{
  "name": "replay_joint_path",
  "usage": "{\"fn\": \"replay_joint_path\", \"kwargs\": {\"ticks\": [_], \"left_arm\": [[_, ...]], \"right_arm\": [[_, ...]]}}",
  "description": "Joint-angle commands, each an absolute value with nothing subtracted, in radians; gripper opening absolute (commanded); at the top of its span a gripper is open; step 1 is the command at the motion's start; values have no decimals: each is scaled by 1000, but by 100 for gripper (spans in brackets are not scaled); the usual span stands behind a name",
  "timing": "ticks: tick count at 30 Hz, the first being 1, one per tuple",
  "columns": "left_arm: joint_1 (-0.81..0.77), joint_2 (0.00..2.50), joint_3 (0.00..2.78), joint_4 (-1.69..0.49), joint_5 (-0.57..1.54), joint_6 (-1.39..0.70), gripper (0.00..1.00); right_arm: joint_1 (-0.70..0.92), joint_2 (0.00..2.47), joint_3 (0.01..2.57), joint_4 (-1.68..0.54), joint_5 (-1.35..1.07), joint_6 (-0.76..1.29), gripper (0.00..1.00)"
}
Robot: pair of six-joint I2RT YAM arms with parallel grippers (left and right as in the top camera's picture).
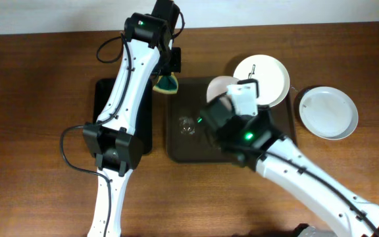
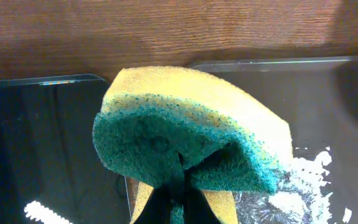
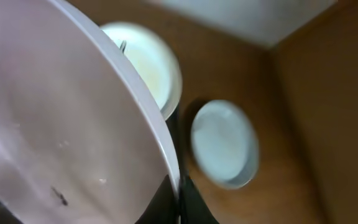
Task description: Clean dirty plates on tray and stack at the side
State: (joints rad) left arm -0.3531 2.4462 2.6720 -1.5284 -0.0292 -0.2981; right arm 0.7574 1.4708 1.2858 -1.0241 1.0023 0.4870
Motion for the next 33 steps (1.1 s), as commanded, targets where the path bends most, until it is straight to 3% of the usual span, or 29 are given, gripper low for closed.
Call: {"fn": "replay_joint_path", "kwargs": {"ticks": [1,4,10,20,29,30,33], "left_arm": [[-350,2441,2686,-1526,-21,-282,0],[-350,2441,2686,-1526,-21,-283,0],[-350,2441,2686,-1526,-21,-288,0],[-350,2441,2686,-1523,-21,-298,0],[-350,2441,2686,-1519,-21,-298,0],[-350,2441,2686,-1519,-21,-298,0],[-350,2441,2686,-1518,-21,-298,0]], "right_arm": [[860,1454,1304,-1017,1392,518,4],[913,1454,1304,-1017,1508,517,4],[882,1455,1303,-1017,1367,586,4],[449,1589,1285,-924,357,672,4],[376,1873,1274,-885,40,672,4],[373,1874,1275,-875,29,624,10],[348,1871,1289,-837,5,442,49]]}}
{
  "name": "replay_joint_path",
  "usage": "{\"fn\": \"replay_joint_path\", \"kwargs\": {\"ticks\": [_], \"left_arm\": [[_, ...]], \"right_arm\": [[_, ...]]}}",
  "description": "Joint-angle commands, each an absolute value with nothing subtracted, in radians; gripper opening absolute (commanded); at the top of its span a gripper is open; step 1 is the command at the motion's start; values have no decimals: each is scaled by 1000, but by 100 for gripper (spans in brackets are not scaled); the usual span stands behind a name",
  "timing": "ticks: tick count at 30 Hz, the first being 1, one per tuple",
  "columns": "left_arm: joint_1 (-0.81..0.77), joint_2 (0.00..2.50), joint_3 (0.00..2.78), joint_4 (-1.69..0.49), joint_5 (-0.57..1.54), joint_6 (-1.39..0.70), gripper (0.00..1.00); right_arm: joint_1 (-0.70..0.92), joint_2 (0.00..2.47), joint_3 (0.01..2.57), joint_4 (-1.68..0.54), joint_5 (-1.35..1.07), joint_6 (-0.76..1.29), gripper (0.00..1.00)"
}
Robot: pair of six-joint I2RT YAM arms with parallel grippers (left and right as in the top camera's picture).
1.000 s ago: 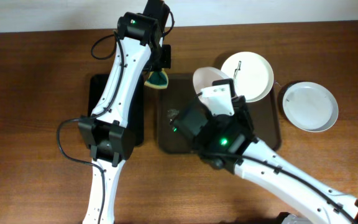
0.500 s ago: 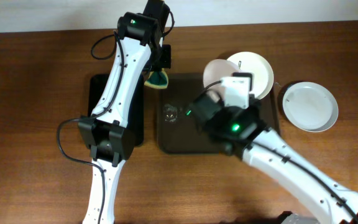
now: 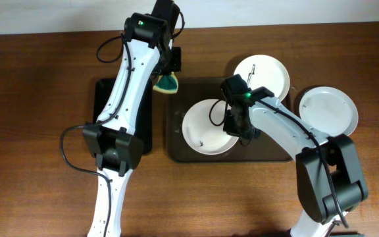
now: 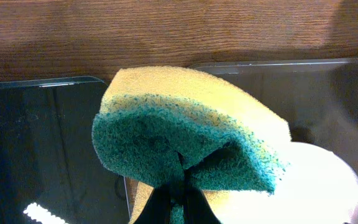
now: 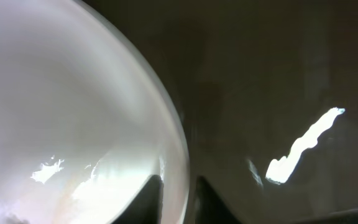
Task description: Clean dirty plates on tray and stack at the side
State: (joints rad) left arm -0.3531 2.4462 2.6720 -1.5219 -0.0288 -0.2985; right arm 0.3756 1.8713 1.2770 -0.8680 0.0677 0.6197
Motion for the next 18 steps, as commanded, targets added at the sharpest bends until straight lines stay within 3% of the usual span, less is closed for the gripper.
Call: {"fn": "replay_joint_path", "kwargs": {"ticks": [1,8,14,16,18], "left_arm": [[-350,2441,2686,-1518,-21,-298,0],[-350,2441,2686,-1503,-21,-298,0],[-350,2441,2686,-1503,-21,-298,0],[-350,2441,2686,-1503,-21,-298,0],[-350,2441,2686,-1503,-21,-298,0]], "right_arm": [[334,1871,1289,-807,-25,364,53],[205,1907,1289,-615,-266,10,52],[190,1993,1289,-568,-350,-19,45],[190,1995,1295,-569,-352,-3,33],[190,1995,1295,-563,-343,38,14]]}}
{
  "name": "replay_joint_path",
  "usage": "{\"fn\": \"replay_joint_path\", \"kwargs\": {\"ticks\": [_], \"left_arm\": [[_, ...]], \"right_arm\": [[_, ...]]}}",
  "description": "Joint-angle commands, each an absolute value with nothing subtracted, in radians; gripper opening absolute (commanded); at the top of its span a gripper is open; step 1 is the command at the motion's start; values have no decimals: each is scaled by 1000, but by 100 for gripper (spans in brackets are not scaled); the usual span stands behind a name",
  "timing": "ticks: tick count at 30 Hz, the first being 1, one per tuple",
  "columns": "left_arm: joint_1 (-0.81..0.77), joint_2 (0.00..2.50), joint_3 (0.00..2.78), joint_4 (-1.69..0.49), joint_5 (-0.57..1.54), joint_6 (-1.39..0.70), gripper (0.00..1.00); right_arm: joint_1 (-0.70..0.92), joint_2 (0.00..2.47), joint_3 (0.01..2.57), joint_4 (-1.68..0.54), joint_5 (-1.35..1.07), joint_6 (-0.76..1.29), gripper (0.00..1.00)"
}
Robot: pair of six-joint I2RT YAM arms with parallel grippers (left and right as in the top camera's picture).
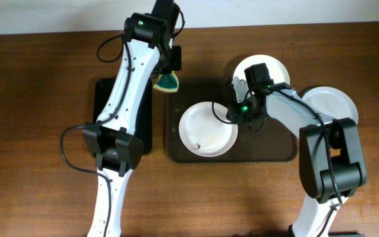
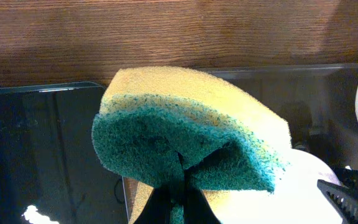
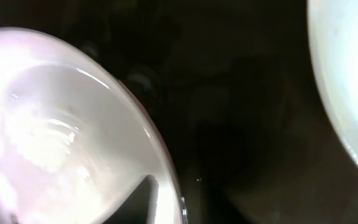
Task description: Clean dirty plates on tray and stack at the side
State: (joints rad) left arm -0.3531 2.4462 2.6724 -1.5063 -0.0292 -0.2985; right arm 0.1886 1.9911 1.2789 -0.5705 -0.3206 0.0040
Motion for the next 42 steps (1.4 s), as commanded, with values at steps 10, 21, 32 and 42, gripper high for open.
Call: {"fn": "replay_joint_path", "kwargs": {"ticks": [10,21,32,42], "left_arm": [[-376,2444,2602,-1488,11,-340,0],[-495,2444,2206,-1185,180,-224,0],[-514,2446,1990,-897,63,-358,0],[-519,2446,2033,-817,-462,-620,0]], "right_arm": [[190,1995,1295,-737,-40,693,4],[190,1995,1287,-723,-41,677,4],[190,1995,1286,-717,-52,662,4],[190,1995,1286,-715,-55,659,4]]}}
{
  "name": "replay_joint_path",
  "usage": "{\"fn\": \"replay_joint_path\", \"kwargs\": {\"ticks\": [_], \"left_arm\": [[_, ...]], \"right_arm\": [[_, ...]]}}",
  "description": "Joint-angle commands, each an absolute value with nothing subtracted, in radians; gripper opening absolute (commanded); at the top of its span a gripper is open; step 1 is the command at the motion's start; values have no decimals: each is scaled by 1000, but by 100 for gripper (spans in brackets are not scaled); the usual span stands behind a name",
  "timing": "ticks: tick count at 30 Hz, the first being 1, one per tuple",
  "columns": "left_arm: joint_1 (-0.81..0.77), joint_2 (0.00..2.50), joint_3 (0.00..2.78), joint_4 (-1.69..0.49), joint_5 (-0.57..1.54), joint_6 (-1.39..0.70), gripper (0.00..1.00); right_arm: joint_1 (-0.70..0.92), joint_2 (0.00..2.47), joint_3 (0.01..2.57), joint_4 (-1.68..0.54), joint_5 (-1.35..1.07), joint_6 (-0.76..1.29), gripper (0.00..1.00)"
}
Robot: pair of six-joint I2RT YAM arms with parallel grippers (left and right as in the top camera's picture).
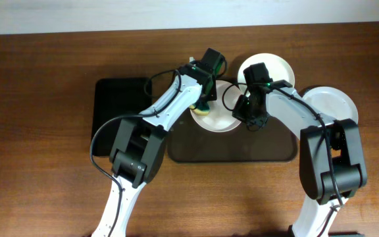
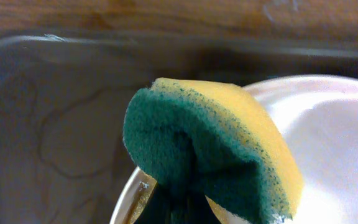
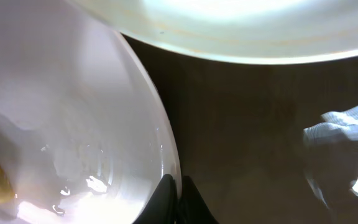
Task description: Clean dirty plates on tray and stack at the side
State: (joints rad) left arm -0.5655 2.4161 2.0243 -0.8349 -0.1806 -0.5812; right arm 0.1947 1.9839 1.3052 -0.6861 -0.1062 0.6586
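Note:
A white dirty plate (image 1: 224,113) sits at the far side of the dark tray (image 1: 268,146). My right gripper (image 1: 247,114) is shut on its right rim, which shows pinched between the fingers in the right wrist view (image 3: 178,194). My left gripper (image 1: 203,104) is shut on a yellow-and-green sponge (image 2: 215,147), and the sponge (image 1: 201,110) rests over the plate's left edge (image 2: 328,134). A second white plate (image 1: 272,71) lies at the tray's far right corner. A third plate (image 1: 331,110) stands on the table to the right of the tray.
A black mat (image 1: 118,105) lies on the wooden table left of the tray. Both arms cross above the tray's far half. The second plate (image 3: 247,28) is close behind my right gripper.
The plate has shifted from the tray's middle to its far side, with my right gripper still on its rim. My left gripper has come from the tray's far left corner onto the plate's left edge with the sponge.
My right gripper first held the plate raised over the tray while the left waited with the sponge at the far left corner. Then the plate lay in the tray's middle, the right gripper at its right rim. Now the sponge meets the plate at the tray's far side.

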Motion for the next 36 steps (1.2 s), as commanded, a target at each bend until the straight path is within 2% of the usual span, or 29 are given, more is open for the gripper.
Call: {"fn": "replay_joint_path", "kwargs": {"ticks": [1,3,5,7,10,14,21,23,28,36], "left_arm": [[-526,2446,2033,-819,-429,-581,0],[-548,2446,2033,-824,-266,-447,0],[-561,2446,2032,-866,52,-338,0],[-561,2446,2032,-912,200,-312,0],[-535,2446,2032,-936,390,-162,0],[-498,2446,2080,-892,386,-163,0],[-403,2445,2342,-971,461,-111,0],[-409,2446,2341,-984,489,-80,0],[-410,2449,2302,-1085,405,-57,0],[-453,2455,2134,-1077,409,-52,0]], "right_arm": [[190,1995,1286,-715,-55,659,4],[190,1995,1286,-715,-55,659,4],[190,1995,1285,-716,-55,658,4],[190,1995,1284,-715,-55,655,4],[190,1995,1284,-715,-56,655,4],[190,1995,1284,-715,-56,654,4],[190,1995,1284,-714,-59,651,4],[190,1995,1284,-714,-59,651,4],[190,1995,1284,-711,-62,644,4],[190,1995,1284,-707,-68,643,4]]}}
